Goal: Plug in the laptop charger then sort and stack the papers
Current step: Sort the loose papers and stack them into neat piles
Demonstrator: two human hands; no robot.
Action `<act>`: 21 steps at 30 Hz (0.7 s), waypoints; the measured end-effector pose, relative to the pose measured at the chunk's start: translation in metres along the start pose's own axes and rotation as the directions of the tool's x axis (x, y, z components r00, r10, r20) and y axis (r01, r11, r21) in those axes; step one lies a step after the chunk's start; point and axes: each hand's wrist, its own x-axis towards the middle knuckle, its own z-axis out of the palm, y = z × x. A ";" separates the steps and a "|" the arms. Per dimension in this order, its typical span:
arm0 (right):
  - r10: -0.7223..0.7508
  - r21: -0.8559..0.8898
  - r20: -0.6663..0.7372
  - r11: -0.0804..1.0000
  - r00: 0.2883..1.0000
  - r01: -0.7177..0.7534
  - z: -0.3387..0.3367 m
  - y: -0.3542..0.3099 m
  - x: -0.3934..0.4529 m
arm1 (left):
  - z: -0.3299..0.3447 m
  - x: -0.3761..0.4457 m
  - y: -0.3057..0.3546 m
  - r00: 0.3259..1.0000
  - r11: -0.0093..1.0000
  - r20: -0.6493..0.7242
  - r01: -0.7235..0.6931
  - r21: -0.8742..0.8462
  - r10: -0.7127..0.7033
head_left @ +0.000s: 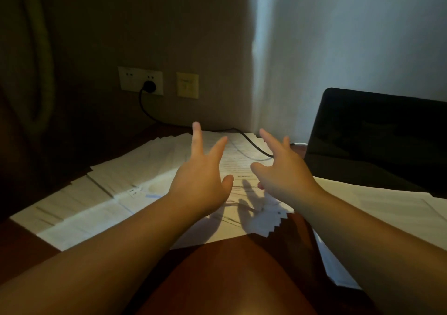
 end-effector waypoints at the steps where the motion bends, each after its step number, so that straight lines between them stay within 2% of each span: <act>1: -0.036 -0.049 0.008 0.998 0.999 0.036 0.002 0.000 0.005 | 0.001 0.004 -0.003 1.000 1.000 -0.015 0.003 0.009 -0.003; 6: -0.234 -0.162 0.089 0.956 0.968 0.246 0.014 0.004 0.023 | 0.011 0.015 -0.020 0.998 0.999 -0.052 -0.028 0.025 0.029; 8: -0.305 -0.264 0.171 0.902 0.937 0.342 0.023 0.009 0.027 | 0.019 0.015 -0.029 0.999 0.996 -0.034 -0.039 0.075 0.041; 11: -0.398 -0.257 0.271 0.847 0.876 0.464 0.040 0.018 0.026 | 0.029 0.015 -0.038 1.000 0.990 -0.009 -0.010 0.137 0.011; 21: -0.379 -0.154 0.331 0.882 0.864 0.445 0.047 0.034 0.034 | 0.025 0.019 -0.042 0.995 0.993 0.096 -0.022 0.115 0.011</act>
